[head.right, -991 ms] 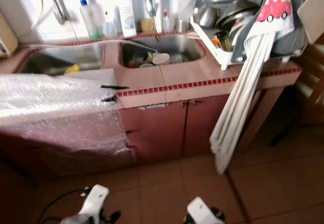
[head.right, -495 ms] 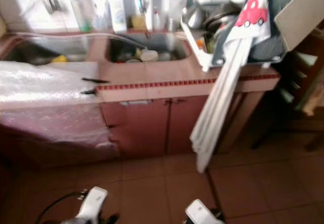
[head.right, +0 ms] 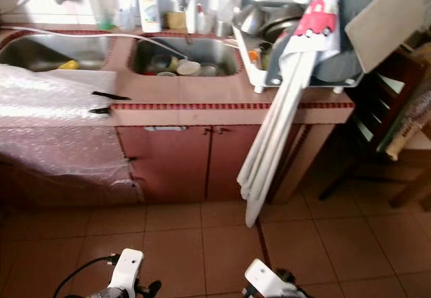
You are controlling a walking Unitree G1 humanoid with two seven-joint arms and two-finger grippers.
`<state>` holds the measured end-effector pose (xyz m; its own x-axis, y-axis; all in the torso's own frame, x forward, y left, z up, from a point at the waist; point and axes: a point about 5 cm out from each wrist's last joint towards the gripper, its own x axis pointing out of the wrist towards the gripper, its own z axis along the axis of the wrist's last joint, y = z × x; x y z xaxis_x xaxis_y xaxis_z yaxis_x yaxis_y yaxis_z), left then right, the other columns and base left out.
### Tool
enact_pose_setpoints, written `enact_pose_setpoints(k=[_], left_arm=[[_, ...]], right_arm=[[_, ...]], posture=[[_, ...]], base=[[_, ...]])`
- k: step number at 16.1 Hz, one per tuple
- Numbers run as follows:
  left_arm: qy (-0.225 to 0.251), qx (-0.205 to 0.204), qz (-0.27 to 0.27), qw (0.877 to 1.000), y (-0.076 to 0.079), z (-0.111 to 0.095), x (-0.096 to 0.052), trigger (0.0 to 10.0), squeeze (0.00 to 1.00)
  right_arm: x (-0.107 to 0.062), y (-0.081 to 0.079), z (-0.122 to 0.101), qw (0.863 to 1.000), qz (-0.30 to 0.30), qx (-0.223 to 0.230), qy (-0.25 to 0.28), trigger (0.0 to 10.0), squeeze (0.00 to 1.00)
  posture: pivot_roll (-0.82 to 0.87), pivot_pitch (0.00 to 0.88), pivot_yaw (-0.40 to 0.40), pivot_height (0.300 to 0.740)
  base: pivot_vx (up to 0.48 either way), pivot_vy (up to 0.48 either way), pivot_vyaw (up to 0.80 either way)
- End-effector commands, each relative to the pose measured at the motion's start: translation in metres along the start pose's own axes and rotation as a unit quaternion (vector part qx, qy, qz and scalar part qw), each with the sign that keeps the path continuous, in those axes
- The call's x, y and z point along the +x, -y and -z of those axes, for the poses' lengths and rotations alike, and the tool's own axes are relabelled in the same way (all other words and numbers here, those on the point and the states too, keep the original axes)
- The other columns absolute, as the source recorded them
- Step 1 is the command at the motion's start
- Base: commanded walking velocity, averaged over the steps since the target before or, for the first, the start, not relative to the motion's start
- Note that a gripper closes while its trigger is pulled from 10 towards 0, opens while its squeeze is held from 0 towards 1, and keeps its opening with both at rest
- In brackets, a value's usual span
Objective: Kitchen organization
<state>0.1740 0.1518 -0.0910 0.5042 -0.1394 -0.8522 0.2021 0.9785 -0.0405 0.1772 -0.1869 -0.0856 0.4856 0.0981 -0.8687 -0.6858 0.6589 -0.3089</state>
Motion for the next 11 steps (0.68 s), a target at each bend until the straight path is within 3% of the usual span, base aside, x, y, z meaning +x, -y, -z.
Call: enact_pose_setpoints(k=[1,7,11], left_arm=[[-0.001,-0.019,-0.008,1.000,0.000,0.002,0.000,10.0,0.00],[-0.012,0.028,-0.006,1.000,-0.012,0.003,-0.002,10.0,0.00],[-0.017,0.065,0.002,0.998,-0.016,-0.001,-0.003,10.0,0.00]], right_arm=[[0.000,0.007,-0.007,1.000,0.004,-0.002,0.012,10.0,0.00],[-0.001,0.002,0.004,0.998,0.023,0.056,-0.001,10.0,0.00],[-0.004,-0.015,0.022,0.996,0.021,0.083,-0.029,10.0,0.00]], posture=[[-0.04,0.000,-0.094,0.740],[-0.05,0.000,-0.004,0.740],[-0.06,0.000,0.044,0.740]], base=[[0.000,0.000,0.00],[0.000,0.000,0.00],[0.000,0.000,0.00]])
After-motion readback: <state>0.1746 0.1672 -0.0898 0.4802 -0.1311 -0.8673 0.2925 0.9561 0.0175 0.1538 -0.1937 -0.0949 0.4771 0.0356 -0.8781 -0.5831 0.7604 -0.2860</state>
